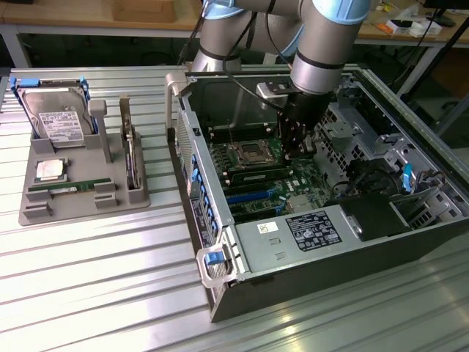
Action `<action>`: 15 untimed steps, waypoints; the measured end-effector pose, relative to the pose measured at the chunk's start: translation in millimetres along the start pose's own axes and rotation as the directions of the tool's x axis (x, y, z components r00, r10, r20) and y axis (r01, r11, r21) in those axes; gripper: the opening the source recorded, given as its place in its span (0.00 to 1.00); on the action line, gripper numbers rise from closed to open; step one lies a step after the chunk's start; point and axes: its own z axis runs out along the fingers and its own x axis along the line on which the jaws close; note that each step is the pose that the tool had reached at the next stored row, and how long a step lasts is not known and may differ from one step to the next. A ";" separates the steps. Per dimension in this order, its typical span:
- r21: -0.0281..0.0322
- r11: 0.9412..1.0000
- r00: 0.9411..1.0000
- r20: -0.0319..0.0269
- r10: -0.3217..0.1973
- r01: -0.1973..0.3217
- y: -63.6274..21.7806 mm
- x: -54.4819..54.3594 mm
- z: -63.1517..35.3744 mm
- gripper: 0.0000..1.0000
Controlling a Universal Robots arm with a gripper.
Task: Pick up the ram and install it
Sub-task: 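Press down the ram until it locks into place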
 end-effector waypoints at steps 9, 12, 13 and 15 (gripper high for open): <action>0.000 1.000 1.000 0.000 0.000 0.000 15.2 0.9 -0.5 0.11; 0.000 1.000 1.000 0.000 0.000 0.000 22.0 1.2 -0.6 0.11; 0.000 1.000 1.000 0.000 0.000 0.000 24.2 1.3 -0.7 0.11; 0.000 1.000 1.000 0.000 0.000 0.000 28.5 1.6 -0.9 0.11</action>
